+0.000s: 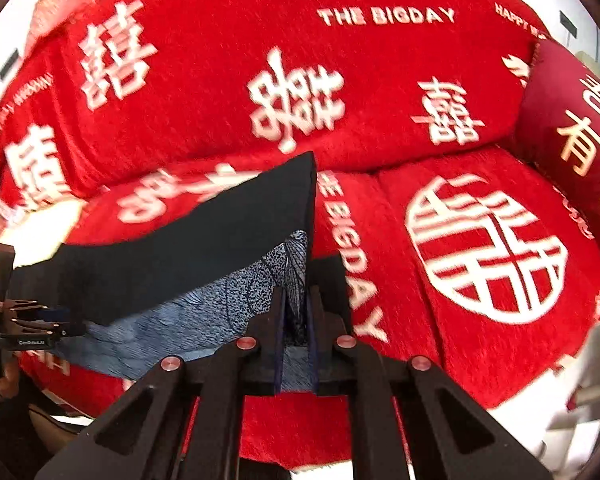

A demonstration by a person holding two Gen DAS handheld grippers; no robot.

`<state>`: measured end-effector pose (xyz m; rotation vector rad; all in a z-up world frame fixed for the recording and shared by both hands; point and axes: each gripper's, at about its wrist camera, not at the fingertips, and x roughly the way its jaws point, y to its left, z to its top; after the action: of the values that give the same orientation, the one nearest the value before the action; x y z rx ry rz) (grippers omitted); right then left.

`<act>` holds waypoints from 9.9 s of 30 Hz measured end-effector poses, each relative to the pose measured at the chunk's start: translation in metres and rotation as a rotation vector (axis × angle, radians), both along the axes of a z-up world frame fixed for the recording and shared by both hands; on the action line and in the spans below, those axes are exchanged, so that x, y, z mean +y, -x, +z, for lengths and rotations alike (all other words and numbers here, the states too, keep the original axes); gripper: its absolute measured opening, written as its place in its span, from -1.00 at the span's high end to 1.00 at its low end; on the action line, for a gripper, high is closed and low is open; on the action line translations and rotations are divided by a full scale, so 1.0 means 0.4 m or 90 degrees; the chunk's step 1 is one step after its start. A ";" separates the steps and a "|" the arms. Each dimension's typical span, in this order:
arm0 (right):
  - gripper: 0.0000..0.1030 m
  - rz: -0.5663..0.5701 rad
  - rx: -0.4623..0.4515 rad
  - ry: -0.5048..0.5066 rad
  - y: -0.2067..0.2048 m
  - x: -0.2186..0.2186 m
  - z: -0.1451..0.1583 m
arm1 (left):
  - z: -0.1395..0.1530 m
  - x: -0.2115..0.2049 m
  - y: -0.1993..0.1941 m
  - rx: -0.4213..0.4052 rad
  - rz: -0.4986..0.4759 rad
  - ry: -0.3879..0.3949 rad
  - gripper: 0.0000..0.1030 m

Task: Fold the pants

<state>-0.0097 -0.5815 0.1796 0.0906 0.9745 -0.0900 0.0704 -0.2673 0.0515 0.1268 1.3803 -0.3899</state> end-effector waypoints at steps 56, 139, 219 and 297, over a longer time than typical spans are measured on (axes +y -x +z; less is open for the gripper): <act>-0.53 0.149 0.121 0.039 -0.182 0.373 -0.283 | 0.003 0.002 -0.130 -0.096 0.105 -0.103 -0.60; -0.99 -0.205 0.146 0.142 -0.024 0.139 -0.268 | -0.051 1.007 0.107 -0.075 0.509 -0.301 -1.00; -0.99 -0.162 0.102 0.041 -0.018 0.232 -0.255 | 0.008 0.966 0.113 -0.130 0.485 -0.245 -1.00; -0.52 -0.132 -0.077 -0.333 -0.067 0.021 -0.320 | -0.036 -0.160 -0.222 0.000 0.140 -0.106 -1.00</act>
<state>0.0169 -0.5731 0.0517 0.6715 0.8467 -0.0167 0.1593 -0.3312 0.0372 0.1104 1.4090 -0.0907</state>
